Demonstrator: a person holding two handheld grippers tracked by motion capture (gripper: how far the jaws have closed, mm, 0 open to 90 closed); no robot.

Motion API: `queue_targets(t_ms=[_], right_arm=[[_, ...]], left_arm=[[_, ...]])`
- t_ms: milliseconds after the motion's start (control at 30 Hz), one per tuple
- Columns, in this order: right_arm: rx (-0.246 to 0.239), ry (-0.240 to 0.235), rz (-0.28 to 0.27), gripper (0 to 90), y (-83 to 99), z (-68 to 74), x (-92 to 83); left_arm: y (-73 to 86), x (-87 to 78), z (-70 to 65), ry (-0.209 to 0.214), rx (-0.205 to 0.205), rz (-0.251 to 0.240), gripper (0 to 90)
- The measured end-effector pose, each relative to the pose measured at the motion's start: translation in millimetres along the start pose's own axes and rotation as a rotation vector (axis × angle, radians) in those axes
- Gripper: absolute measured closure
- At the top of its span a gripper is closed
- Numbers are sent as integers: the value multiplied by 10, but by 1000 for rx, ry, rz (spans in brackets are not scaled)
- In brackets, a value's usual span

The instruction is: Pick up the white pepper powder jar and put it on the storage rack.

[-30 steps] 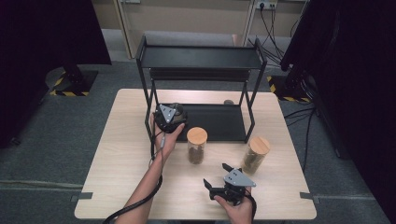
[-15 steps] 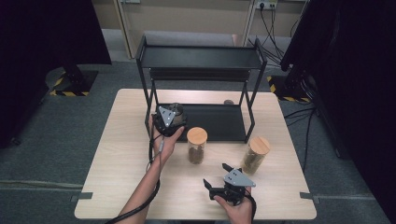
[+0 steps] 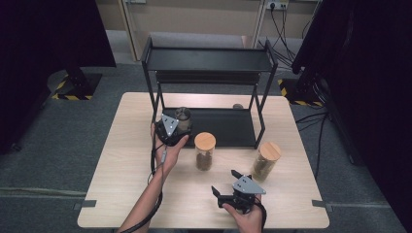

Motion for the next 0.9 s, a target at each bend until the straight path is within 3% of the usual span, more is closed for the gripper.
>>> queue_targets(t_ms=[367,900], right_arm=[[-1,0,-1,65,0,2,-1],[0,-1,-1,64,0,4,0]], left_arm=[[15,-176,-53,27,1,-33,85],[112,-382,-136,74,-6,-44,82]])
Point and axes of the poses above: each handheld gripper's, and its own axes: x roughly forward along the jaws, y roughly out of its underside, z roughly to its left, the point moved 3 cm from there along x, roughly forward along the jaws, and after that the axes turned 3 degrees about x, right-handed, at the moved point
